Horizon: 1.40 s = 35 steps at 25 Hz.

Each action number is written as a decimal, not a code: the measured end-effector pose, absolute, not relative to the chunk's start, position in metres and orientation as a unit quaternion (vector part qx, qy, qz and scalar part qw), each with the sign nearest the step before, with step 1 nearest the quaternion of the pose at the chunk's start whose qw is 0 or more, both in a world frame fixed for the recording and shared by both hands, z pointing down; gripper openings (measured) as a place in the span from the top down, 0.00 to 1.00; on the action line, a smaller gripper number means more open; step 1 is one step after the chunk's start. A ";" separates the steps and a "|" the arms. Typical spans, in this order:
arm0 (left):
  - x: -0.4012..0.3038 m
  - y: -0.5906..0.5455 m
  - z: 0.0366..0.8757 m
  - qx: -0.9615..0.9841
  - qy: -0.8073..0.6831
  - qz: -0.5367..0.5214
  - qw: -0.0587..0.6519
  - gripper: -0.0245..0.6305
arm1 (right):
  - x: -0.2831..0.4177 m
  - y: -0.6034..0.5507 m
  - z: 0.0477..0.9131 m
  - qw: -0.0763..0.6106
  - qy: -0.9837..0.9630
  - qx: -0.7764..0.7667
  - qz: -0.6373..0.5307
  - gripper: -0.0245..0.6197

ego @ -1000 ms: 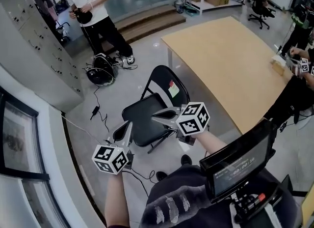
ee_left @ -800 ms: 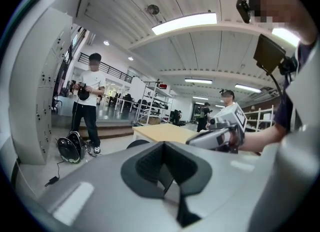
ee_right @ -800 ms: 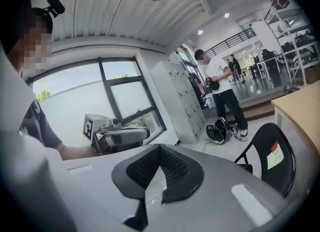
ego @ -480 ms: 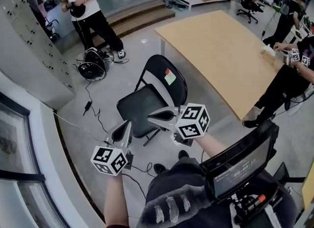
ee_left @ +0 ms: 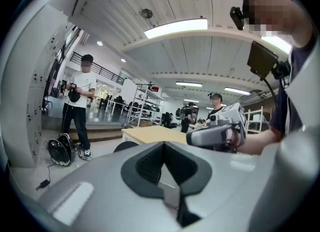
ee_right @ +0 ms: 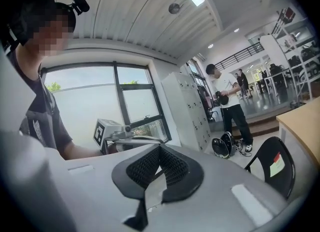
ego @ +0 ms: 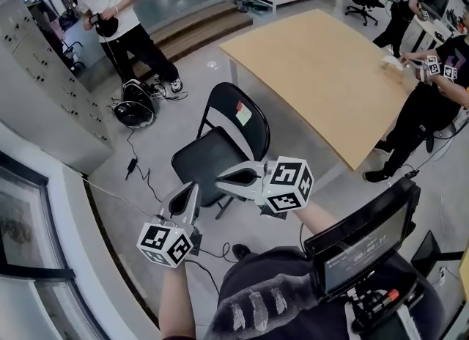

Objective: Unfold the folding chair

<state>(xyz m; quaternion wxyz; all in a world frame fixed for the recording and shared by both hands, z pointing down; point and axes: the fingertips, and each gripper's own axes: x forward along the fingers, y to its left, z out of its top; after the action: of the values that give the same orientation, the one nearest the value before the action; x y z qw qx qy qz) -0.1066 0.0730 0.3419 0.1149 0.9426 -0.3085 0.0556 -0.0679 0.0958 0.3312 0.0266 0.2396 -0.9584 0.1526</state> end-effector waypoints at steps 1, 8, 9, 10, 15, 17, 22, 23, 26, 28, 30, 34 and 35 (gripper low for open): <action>-0.100 0.077 0.340 0.944 -0.306 0.058 0.108 0.96 | -0.063 0.101 0.331 0.027 -0.959 0.240 0.150 0.96; -0.049 0.117 0.328 0.952 -0.286 0.061 0.088 0.96 | -0.019 0.140 0.324 0.025 -0.961 0.242 0.135 0.96; -0.043 0.123 0.328 0.953 -0.283 0.064 0.087 0.96 | -0.014 0.146 0.323 0.022 -0.961 0.242 0.134 0.96; -0.037 0.129 0.328 0.953 -0.282 0.067 0.085 0.96 | -0.009 0.151 0.323 0.020 -0.961 0.242 0.135 0.96; -0.021 0.163 0.324 0.952 -0.286 0.079 0.076 0.96 | 0.006 0.183 0.327 0.014 -0.962 0.231 0.143 0.96; -0.019 0.176 0.325 0.949 -0.295 0.084 0.074 0.96 | 0.009 0.194 0.330 0.010 -0.964 0.223 0.145 0.96; -0.029 0.205 0.330 0.936 -0.330 0.098 0.076 0.96 | 0.007 0.213 0.339 0.001 -0.968 0.204 0.145 0.96; -0.034 0.209 0.331 0.933 -0.337 0.100 0.078 0.96 | 0.004 0.215 0.338 -0.001 -0.969 0.200 0.147 0.96; -0.045 0.222 0.332 0.925 -0.355 0.105 0.089 0.96 | -0.004 0.226 0.336 -0.004 -0.971 0.185 0.152 0.96; -0.044 0.227 0.334 0.922 -0.361 0.101 0.096 0.96 | -0.002 0.233 0.338 -0.001 -0.971 0.181 0.154 0.96; -0.044 0.229 0.335 0.920 -0.366 0.097 0.097 0.96 | 0.000 0.235 0.341 0.003 -0.972 0.179 0.155 0.96; -0.052 0.226 0.330 0.921 -0.369 0.089 0.083 0.96 | -0.009 0.228 0.341 0.007 -0.972 0.177 0.152 0.96; -0.055 0.224 0.326 0.922 -0.370 0.086 0.079 0.96 | -0.012 0.226 0.338 0.008 -0.973 0.176 0.148 0.96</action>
<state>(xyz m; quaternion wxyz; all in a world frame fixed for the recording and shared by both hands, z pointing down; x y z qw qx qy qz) -0.0549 0.2239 0.3263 0.0785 0.9216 -0.3703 0.0858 -0.0115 0.2255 0.3378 0.0085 0.1762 -0.9731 0.1484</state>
